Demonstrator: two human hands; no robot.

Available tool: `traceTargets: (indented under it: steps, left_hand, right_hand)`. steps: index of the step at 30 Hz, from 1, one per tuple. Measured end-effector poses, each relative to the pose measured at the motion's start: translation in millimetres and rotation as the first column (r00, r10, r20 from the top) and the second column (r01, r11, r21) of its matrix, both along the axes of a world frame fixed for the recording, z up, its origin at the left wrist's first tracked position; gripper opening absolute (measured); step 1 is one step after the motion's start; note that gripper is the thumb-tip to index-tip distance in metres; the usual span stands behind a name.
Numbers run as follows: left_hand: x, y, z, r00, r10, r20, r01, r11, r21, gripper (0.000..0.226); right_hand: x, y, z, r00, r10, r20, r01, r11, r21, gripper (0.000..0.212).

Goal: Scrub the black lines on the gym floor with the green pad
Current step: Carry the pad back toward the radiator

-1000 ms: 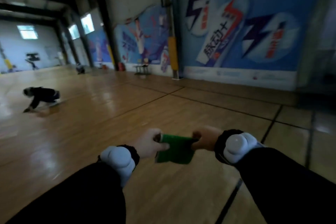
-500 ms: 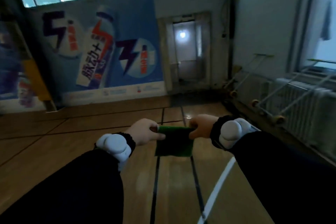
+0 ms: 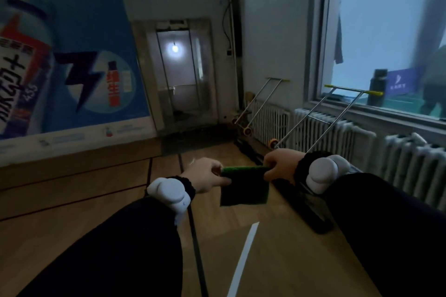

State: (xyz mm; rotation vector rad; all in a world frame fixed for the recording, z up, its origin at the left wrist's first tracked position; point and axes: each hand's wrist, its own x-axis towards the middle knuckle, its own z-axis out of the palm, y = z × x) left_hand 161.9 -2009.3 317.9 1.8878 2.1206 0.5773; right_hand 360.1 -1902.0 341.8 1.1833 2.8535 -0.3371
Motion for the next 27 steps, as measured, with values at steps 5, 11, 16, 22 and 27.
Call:
traceTargets:
  steps: [5, 11, 16, 22, 27]
  left_hand:
    - [-55.9, 77.6, 1.9, 0.999, 0.048, -0.023, -0.047, 0.998, 0.038, 0.021]
    - [-159.3, 212.4, -15.3, 1.000, 0.017, -0.019, -0.016, 1.000, 0.022, 0.015]
    - [-223.7, 319.2, -8.7, 0.999, -0.037, 0.014, 0.037, 0.999, 0.009, 0.012]
    - [-273.9, 467.6, -3.9, 0.990, -0.132, 0.043, 0.132, 0.991, 0.008, 0.011]
    - [-289.2, 602.8, -25.1, 0.978, -0.208, 0.021, 0.207, 0.978, 0.017, 0.017]
  right_hand:
    - [-55.0, 78.7, -3.2, 0.998, 0.037, -0.057, -0.036, 0.999, 0.017, 0.033]
    - [-152.1, 203.3, -22.8, 0.997, 0.028, -0.078, -0.027, 1.000, 0.013, 0.030]
    - [-212.2, 298.1, -7.2, 0.997, -0.030, -0.071, 0.032, 0.999, 0.027, 0.029]
    - [-253.4, 425.3, -7.7, 0.990, -0.126, -0.065, 0.125, 0.992, -0.014, 0.027]
    - [-267.9, 555.5, -25.3, 0.977, -0.206, -0.052, 0.205, 0.979, -0.015, 0.011]
